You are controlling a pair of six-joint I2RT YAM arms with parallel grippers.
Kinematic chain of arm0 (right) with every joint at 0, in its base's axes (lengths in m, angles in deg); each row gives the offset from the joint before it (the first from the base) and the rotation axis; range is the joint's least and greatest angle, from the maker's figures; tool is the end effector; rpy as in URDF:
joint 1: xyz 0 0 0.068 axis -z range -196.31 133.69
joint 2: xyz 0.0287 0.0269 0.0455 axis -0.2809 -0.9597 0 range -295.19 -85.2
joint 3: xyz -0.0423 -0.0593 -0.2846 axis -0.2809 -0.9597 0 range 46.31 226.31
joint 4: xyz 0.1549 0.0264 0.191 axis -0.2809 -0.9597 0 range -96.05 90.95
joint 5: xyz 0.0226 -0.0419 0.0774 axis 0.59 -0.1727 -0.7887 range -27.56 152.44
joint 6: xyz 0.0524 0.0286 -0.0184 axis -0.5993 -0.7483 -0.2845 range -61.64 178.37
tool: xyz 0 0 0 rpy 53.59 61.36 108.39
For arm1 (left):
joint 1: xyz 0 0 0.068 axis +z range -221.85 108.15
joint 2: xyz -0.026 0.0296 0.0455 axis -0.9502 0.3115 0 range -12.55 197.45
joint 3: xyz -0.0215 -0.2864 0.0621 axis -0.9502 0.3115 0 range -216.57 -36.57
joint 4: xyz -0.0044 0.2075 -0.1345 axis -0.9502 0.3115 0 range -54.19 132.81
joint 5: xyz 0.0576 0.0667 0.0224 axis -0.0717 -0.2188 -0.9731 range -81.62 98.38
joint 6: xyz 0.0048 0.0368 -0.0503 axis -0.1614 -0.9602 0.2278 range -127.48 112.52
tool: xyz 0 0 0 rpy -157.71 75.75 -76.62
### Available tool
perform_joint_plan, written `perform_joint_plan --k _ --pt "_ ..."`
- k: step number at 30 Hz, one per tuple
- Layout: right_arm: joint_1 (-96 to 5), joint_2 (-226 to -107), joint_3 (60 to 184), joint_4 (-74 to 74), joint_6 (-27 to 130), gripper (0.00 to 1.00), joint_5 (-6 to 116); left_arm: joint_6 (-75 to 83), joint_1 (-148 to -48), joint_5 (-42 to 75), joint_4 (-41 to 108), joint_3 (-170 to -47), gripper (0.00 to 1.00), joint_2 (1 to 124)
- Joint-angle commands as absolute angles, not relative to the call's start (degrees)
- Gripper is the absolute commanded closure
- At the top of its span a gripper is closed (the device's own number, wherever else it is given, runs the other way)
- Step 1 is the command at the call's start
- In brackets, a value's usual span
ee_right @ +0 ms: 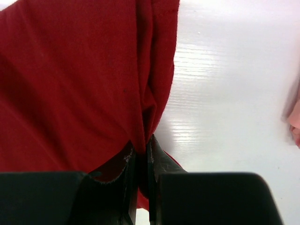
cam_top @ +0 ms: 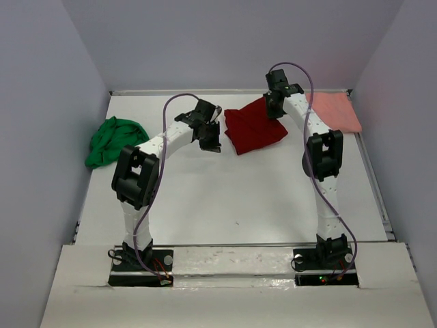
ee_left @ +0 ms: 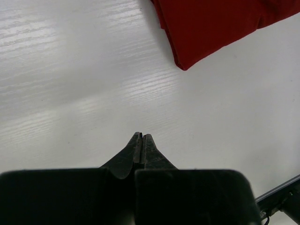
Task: Fold and stack the t-shirts
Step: Neatly place the folded tshirt to the corner
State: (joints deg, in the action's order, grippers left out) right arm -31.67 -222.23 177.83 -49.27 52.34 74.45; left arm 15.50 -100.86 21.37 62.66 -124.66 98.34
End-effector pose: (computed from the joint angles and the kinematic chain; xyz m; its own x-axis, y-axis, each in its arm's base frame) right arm 0.5150 0.1312 0.2462 -0.8078 -0.1153 -0.5780 -0.0615 0.9918 -0.1120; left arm 0.3752 -0.2203 0.2549 -0.8478 0.0352 -0.5292 0.2921 0.8638 -0.4105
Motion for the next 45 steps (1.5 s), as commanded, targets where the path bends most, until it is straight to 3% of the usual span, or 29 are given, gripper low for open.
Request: perform_joint_plan --k 1,11,19,31,45 --pt "-31.87 -223.09 182.36 -49.06 53.97 1.0 79.04 15.11 -100.76 23.14 61.83 -123.85 1.0 94.67" --pt "-31.35 -226.7 189.22 -48.45 56.87 1.0 87.64 15.37 -101.12 23.15 60.68 -118.84 1.0 91.77" --pt "-29.32 -222.31 182.28 -40.28 57.75 1.0 90.56 15.11 -101.47 22.36 61.21 -119.54 1.0 91.33" --pt "-21.86 -220.46 185.88 -34.74 64.87 1.0 93.73 14.76 -101.64 23.67 60.86 -119.8 1.0 92.91" --pt "-20.09 -220.72 184.91 -28.76 69.52 1.0 96.71 14.85 -102.61 24.82 59.72 -118.75 1.0 93.88"
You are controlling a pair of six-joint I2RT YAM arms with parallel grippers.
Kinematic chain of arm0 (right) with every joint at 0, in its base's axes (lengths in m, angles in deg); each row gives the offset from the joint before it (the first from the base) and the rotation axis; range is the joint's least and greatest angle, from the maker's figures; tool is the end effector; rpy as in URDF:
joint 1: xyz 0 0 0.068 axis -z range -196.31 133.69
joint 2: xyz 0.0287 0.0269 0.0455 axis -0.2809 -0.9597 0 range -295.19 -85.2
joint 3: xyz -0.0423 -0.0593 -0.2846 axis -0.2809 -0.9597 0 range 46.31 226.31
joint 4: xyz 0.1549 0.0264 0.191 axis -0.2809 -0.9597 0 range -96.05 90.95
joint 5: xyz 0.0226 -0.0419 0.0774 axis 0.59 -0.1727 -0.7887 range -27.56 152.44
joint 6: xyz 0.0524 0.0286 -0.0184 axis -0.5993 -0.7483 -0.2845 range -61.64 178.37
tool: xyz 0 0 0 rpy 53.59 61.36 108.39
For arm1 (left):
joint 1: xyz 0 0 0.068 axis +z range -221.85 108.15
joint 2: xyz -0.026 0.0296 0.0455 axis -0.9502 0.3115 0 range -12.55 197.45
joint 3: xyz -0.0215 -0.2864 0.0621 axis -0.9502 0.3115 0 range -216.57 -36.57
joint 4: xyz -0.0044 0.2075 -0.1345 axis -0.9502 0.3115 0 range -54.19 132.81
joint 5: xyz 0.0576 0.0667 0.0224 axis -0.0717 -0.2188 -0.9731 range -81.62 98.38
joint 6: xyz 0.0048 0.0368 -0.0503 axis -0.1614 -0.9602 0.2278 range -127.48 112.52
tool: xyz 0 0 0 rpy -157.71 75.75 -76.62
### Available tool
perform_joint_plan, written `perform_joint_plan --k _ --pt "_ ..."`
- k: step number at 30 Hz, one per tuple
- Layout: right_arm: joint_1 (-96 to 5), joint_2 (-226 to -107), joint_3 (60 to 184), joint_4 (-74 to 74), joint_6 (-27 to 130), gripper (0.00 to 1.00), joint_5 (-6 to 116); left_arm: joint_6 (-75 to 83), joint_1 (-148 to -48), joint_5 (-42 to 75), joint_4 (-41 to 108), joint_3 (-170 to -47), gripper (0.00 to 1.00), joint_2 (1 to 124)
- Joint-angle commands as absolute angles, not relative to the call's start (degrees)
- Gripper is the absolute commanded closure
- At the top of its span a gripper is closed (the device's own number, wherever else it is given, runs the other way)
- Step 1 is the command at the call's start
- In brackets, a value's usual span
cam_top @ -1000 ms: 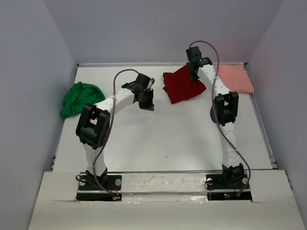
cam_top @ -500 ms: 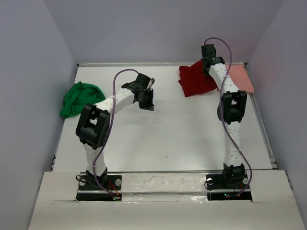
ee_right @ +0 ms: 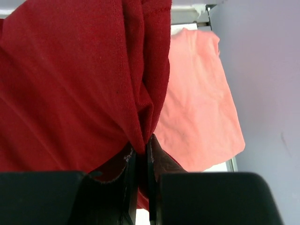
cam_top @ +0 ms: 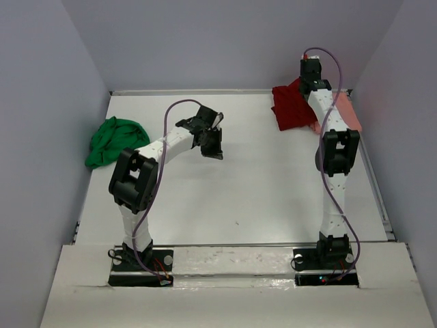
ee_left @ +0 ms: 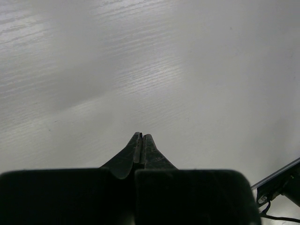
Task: Fold and stack the t-shirts
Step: Neatly place the folded tshirt to the corner
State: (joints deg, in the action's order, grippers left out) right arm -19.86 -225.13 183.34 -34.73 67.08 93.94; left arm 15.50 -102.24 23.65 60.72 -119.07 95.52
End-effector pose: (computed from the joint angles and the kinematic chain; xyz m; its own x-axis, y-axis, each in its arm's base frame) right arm 0.5611 0.0099 0.2742 -0.6690 -0.1709 -0.7233 0.2566 0.8602 -0.4406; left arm 0.3543 -0.2224 0.2475 -0.8596 0.0675 -0.5066 0.3227 0.8404 -0.4355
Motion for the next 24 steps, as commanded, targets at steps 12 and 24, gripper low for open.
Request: perform_joint_plan --k 12,24 --pt "-19.04 -218.0 178.96 -21.3 72.6 1.0 105.49 14.49 -102.61 25.25 59.19 -118.22 1.0 94.32" --pt "-19.04 -213.52 170.59 -11.0 77.52 1.0 99.87 14.32 -102.61 24.99 59.54 -118.39 1.0 94.94"
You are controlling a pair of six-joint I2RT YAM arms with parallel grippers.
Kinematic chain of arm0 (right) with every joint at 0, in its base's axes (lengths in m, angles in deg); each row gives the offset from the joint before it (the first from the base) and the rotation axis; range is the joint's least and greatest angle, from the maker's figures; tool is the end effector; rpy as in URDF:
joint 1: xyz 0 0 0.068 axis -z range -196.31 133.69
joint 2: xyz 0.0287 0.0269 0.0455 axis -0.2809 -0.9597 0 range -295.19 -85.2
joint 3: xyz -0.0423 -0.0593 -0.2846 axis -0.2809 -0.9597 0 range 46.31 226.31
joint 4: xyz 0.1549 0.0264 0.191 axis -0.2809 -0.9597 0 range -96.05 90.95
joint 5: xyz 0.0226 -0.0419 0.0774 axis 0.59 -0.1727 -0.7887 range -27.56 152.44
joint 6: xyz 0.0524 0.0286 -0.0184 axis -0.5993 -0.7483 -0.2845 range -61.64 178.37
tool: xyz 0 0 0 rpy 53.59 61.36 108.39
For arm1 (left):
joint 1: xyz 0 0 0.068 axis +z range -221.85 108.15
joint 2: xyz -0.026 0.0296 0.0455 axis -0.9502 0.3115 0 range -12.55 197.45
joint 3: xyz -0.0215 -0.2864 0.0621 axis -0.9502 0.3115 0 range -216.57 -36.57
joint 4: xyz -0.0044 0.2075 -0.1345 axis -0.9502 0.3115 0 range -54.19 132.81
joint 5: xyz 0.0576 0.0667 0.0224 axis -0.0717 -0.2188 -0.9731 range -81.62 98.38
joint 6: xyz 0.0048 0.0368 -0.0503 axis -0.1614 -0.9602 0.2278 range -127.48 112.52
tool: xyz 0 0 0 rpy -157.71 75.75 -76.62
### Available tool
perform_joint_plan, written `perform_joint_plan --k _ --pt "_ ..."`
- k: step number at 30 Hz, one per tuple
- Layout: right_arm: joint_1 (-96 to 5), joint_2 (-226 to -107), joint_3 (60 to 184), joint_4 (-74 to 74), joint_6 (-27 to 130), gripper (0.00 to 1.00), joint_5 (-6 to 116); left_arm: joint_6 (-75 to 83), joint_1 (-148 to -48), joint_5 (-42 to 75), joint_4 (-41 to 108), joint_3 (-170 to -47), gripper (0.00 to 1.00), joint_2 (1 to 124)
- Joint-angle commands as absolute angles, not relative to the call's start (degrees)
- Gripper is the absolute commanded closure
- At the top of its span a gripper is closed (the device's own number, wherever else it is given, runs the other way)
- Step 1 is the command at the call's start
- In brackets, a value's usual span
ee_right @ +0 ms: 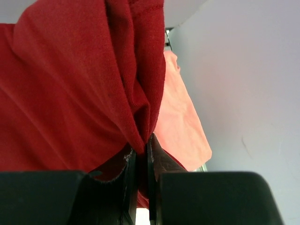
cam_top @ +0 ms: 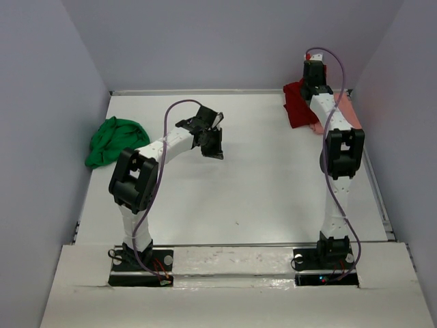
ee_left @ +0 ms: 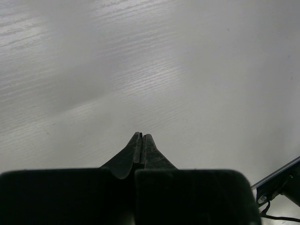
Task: Fold and stack the t-shirts
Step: Neatly place the folded tshirt to the corner
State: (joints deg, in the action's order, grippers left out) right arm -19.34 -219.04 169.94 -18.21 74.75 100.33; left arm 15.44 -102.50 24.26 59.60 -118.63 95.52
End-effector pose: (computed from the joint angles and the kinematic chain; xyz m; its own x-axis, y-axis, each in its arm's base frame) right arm 0.5526 0.0000 0.2831 -0.6089 -0.2551 -0.7511 0.3347 0.7758 -0.5348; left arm 0.3536 -0.2247 0.2468 -0.8553 0.0715 -0.5131 0.3357 0.8308 -0.4439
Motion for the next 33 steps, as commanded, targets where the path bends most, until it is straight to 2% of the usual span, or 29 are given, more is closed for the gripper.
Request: perform_joint_plan --k 1,4,18,33 --pt "-18.52 -213.08 170.07 -10.91 77.53 1.0 99.79 14.32 -102.61 24.99 59.54 -118.48 1.0 95.02" --pt "-18.51 -209.48 166.03 -10.65 76.65 1.0 98.12 14.49 -102.61 25.52 59.63 -119.27 1.0 95.55" --pt "-18.51 -204.03 161.45 -14.34 73.22 1.0 96.8 14.32 -102.61 24.64 59.89 -119.01 1.0 94.76" --pt "-17.98 -202.62 163.29 -19.17 71.02 1.0 100.31 14.32 -102.7 26.57 58.84 -118.4 1.0 94.85"
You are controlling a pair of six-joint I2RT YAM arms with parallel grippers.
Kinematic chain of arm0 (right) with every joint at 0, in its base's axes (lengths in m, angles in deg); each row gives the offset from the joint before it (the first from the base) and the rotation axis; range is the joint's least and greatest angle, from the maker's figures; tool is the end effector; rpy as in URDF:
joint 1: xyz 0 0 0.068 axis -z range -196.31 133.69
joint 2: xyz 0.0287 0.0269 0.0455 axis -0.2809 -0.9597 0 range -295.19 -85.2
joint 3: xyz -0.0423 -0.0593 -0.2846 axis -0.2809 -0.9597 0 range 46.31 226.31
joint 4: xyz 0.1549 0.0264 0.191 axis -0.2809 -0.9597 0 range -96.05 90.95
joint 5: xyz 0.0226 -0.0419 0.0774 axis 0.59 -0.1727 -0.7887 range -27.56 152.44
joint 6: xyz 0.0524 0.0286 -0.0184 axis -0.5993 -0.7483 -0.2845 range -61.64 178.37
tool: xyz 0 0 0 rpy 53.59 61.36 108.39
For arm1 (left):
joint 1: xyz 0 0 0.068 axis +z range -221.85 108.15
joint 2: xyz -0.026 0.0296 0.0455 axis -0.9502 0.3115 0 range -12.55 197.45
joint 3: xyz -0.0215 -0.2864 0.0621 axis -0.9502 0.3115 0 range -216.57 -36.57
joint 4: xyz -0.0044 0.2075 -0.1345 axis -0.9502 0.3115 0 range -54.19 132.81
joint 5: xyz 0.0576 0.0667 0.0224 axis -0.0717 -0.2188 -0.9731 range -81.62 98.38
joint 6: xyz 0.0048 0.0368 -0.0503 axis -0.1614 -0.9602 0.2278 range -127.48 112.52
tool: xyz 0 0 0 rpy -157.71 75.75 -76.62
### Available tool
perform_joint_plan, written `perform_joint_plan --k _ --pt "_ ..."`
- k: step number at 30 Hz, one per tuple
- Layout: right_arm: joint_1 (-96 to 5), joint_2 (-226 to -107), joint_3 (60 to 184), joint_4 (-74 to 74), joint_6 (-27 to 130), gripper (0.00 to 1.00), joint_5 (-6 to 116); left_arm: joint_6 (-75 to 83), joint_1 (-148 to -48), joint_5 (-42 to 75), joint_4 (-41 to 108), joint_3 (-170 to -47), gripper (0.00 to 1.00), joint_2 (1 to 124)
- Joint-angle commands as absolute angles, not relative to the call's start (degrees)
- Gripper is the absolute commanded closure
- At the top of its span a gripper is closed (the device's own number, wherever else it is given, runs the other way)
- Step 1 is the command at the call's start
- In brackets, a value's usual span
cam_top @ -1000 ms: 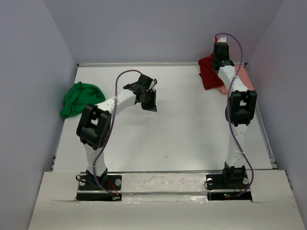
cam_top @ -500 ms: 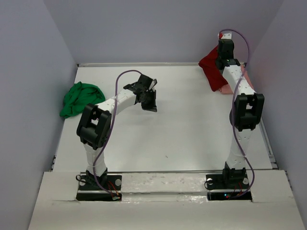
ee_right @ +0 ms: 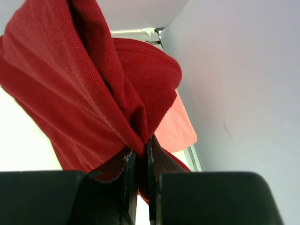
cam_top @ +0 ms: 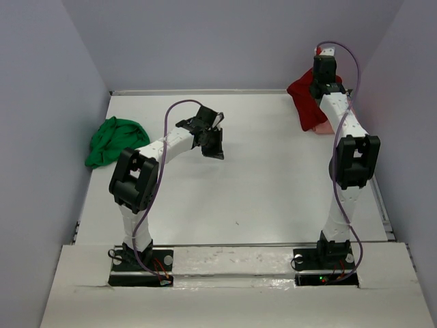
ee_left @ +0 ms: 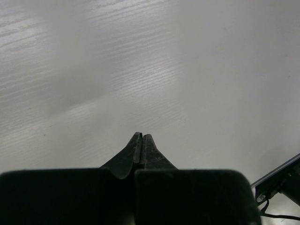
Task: Fold and stack the t-shirts
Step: Neatly place the folded tshirt to the corner
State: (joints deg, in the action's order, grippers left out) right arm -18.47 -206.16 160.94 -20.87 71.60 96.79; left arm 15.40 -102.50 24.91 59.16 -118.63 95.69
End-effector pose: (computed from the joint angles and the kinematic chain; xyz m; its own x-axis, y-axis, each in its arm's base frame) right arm 0.5025 -0.0079 0.3392 -0.5656 -0.2104 -0.7973 0.3459 0.8172 -0.4610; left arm 0.3542 -0.2257 0.2463 -0.8547 0.0733 -0.5139 0.3422 0.8239 -0.4518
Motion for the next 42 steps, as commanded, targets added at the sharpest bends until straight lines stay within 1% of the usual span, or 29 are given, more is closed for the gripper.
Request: perform_joint_plan --k 1,11,26,36,42 --pt "-17.98 -202.62 163.64 -19.7 70.76 1.0 100.32 14.23 -102.7 26.49 58.92 -118.22 1.0 94.76" --pt "-17.98 -203.5 166.81 -20.58 71.9 1.0 103.04 13.97 -102.7 26.13 59.01 -118.31 1.0 95.11" --pt "-17.46 -200.95 165.76 -20.14 72.43 1.0 105.59 14.14 -102.61 26.22 59.01 -118.31 1.0 95.55" --pt "-17.46 -198.31 164.26 -19.97 72.51 1.0 105.94 13.97 -102.79 26.49 58.93 -118.13 1.0 95.2" --pt "-17.46 -198.75 164.17 -19.97 72.69 1.0 105.07 13.97 -102.87 26.92 58.92 -117.96 1.0 95.11"
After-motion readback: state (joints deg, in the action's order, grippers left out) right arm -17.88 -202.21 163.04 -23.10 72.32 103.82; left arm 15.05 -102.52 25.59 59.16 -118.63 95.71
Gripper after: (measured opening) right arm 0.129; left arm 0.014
